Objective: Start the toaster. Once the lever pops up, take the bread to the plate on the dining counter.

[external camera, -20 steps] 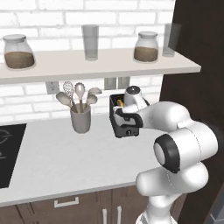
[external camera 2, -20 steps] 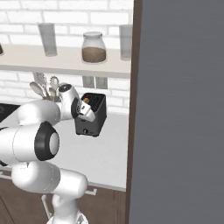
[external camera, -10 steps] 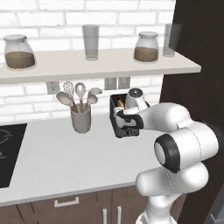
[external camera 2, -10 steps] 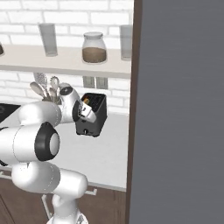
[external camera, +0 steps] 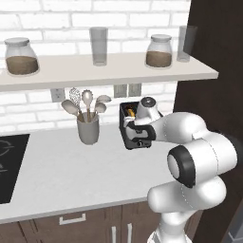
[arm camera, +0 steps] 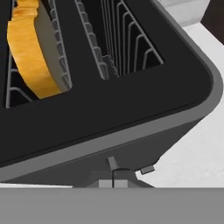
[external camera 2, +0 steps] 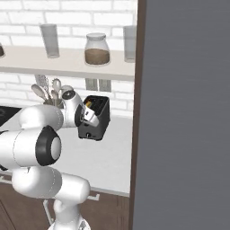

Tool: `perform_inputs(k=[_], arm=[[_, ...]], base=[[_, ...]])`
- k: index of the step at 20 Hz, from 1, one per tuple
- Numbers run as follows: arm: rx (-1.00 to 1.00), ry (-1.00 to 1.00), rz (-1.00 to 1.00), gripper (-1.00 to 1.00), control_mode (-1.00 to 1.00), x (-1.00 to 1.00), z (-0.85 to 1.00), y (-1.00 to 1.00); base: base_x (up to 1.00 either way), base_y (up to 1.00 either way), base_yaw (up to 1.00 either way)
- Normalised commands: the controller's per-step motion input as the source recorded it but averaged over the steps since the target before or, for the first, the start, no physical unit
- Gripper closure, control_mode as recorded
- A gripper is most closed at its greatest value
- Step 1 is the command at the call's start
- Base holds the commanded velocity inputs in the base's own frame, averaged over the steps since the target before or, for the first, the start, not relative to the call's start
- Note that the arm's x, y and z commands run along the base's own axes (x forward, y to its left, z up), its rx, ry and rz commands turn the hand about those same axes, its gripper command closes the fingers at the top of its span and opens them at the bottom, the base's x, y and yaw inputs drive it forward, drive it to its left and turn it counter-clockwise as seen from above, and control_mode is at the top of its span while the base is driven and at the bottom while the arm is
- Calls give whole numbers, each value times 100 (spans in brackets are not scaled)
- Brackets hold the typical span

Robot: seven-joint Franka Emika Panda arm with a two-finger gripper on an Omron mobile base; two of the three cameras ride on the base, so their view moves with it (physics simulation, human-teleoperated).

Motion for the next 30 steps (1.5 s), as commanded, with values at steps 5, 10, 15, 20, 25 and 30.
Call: perform_inputs(k=[5, 10, 15, 20, 25, 30], arm=[[0, 0, 7, 100, -100, -25, -76, -26], [0, 0, 17, 100, -100, -29, -75, -26], [0, 0, 22, 100, -100, -23, -73, -20], [0, 0, 21, 100, -100, -7, -76, -6], [0, 0, 15, 100, -100, 0, -59, 0], [0, 0, 11, 100, -100, -14, -83, 1]], base=[[0, 0, 0], [0, 0, 0], [0, 0, 0], [0, 0, 0], [0, 0, 0], [0, 0, 0]])
